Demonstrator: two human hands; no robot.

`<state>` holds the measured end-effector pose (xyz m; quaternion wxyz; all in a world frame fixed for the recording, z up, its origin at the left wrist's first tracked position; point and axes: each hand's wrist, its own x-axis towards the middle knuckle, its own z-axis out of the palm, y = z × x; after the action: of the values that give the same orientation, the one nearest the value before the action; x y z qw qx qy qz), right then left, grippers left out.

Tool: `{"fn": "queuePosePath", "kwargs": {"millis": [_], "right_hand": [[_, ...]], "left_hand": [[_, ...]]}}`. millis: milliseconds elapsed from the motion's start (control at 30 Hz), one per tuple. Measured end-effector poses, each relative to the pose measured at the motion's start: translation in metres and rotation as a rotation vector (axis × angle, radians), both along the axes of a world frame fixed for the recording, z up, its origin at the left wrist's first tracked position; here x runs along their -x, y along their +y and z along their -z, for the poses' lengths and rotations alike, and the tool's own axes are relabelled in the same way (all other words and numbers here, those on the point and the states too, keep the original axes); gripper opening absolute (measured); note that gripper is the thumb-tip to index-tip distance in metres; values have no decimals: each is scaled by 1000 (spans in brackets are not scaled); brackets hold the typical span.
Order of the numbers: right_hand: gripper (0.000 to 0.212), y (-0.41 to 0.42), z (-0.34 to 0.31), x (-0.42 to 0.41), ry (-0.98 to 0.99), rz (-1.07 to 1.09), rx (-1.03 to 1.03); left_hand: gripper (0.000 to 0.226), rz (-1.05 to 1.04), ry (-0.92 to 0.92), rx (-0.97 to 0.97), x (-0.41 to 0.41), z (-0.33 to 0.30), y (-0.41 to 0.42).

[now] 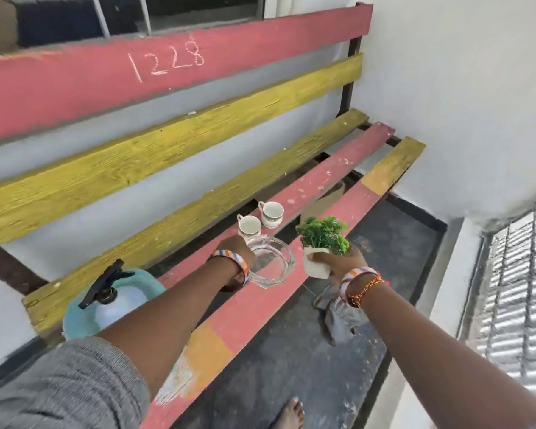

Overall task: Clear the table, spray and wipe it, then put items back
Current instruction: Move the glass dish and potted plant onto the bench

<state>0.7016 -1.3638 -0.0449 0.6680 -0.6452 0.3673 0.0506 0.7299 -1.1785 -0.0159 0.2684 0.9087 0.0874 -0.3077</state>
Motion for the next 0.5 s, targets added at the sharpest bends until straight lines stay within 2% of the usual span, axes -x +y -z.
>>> {"fn": "queuePosePath", "kwargs": {"millis": [100, 233, 300, 400, 500], "right_hand": [[39, -46, 13, -24, 65, -73, 4], [27, -94, 30, -48, 106, -44, 6], [30, -110, 36, -61, 138, -27, -12], [61, -121, 52, -77, 179, -58, 9], [53, -126, 68, -92, 198, -87, -22]], "left_hand": [[40, -48, -25, -47, -12, 26, -24], [36, -73, 108, -58, -26, 51, -54], [35, -127, 95, -64, -33, 59, -63], [35, -182, 75, -85, -46, 69, -72], [34, -175, 161, -101, -60, 91, -76]]}}
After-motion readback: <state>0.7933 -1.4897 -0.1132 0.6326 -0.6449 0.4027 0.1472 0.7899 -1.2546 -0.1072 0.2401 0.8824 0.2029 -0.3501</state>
